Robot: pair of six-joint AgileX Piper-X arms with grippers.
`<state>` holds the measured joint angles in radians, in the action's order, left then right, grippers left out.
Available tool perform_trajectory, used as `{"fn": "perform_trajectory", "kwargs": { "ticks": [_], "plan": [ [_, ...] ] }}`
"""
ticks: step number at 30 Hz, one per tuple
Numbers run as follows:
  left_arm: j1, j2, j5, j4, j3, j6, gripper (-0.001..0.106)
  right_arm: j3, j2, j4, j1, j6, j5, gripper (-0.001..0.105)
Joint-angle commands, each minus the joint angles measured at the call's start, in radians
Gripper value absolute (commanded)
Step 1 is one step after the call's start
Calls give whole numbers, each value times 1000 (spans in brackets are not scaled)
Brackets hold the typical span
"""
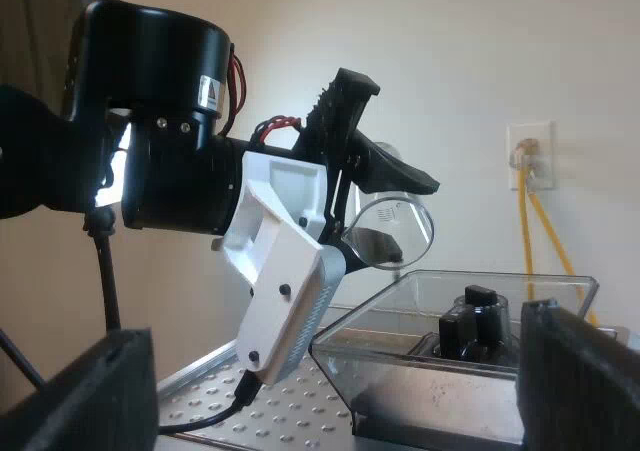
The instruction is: Pour the beans into the coffee machine
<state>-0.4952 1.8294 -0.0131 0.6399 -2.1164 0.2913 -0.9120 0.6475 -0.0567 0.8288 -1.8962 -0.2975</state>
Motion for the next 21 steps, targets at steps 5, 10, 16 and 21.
{"fn": "perform_trajectory", "kwargs": {
  "ticks": [5, 10, 16, 21],
  "plan": [
    [-2, -42, -8, -9, -3, -83, 28, -7, -10, -6, 2, -8, 8, 79],
    [-2, -66, -30, -9, -3, -231, 28, -7, -10, -6, 2, -8, 8, 79],
    [-2, -76, -38, -9, -3, -477, 28, -7, -10, -6, 2, -8, 8, 79],
    [-2, -92, -36, -9, -5, -939, 28, -7, -10, -6, 2, -8, 8, 79]
  ]
}}
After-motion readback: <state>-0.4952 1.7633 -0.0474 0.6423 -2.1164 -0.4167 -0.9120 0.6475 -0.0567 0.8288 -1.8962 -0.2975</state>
